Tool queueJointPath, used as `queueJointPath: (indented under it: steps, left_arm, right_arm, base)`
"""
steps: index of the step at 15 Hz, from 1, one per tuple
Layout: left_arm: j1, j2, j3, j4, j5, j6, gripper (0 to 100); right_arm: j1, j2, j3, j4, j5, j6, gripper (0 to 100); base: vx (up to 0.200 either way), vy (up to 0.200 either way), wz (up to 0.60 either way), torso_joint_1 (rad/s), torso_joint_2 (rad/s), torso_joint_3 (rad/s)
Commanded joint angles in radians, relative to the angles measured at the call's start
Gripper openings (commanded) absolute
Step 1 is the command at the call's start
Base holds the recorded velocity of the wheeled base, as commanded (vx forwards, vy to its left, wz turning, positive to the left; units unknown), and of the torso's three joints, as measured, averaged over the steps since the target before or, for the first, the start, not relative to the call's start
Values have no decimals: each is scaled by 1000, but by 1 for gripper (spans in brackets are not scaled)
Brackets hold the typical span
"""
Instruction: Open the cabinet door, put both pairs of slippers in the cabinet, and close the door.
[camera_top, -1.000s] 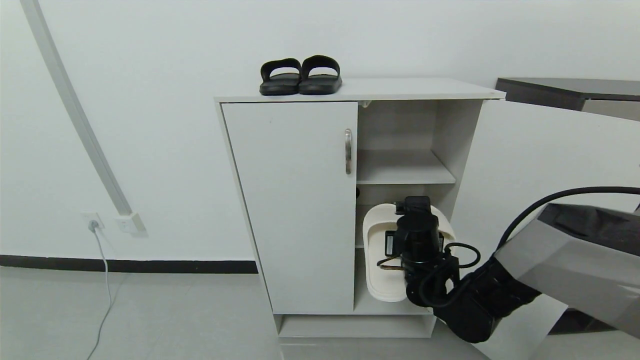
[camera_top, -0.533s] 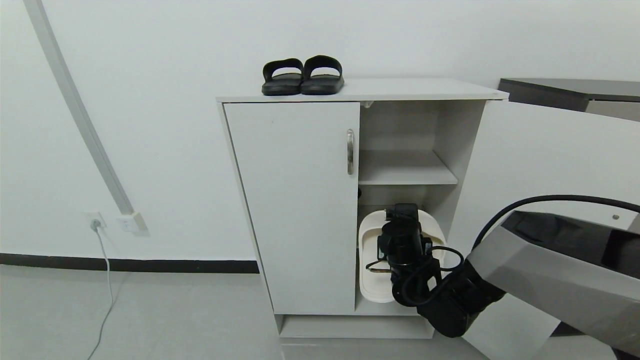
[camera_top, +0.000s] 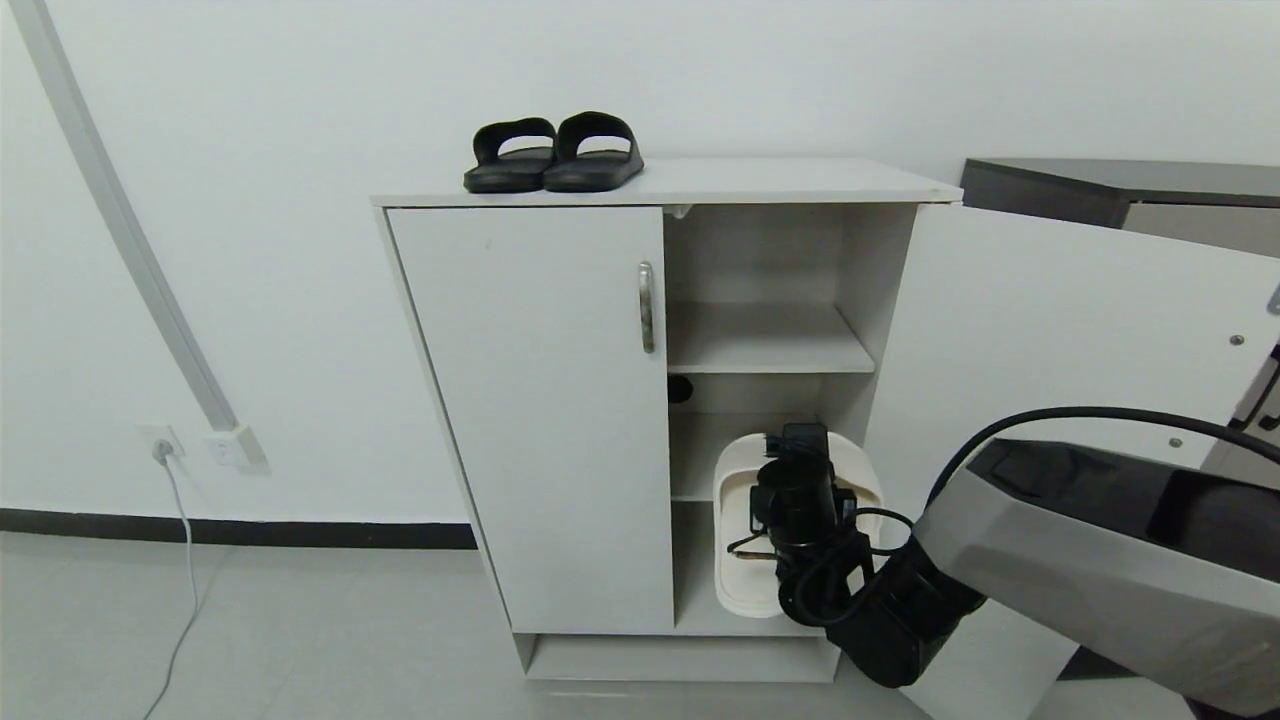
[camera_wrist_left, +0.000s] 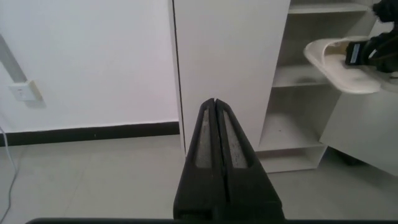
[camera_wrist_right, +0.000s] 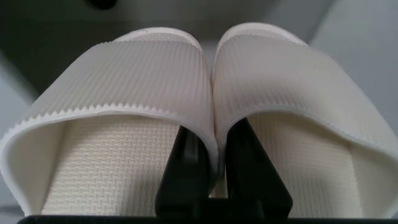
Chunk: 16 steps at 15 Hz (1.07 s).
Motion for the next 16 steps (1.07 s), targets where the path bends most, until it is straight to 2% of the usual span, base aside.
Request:
queueJointPath:
  steps: [1, 7, 16]
  left_arm:
    - [1, 2, 0, 0, 0, -1, 0]
    - [1, 2, 0, 0, 0, -1, 0]
    - [1, 2, 0, 2, -1, -1, 0]
  right_arm:
    - [9, 6, 11, -16, 25, 1, 0]
    - [17, 47, 72, -111, 130, -7, 0]
    - [17, 108, 55, -137, 126, -16, 0]
  base:
    - [0, 0, 0, 0, 0, 0]
    - [0, 0, 0, 0, 0, 0]
    - [0, 0, 0, 0, 1, -28]
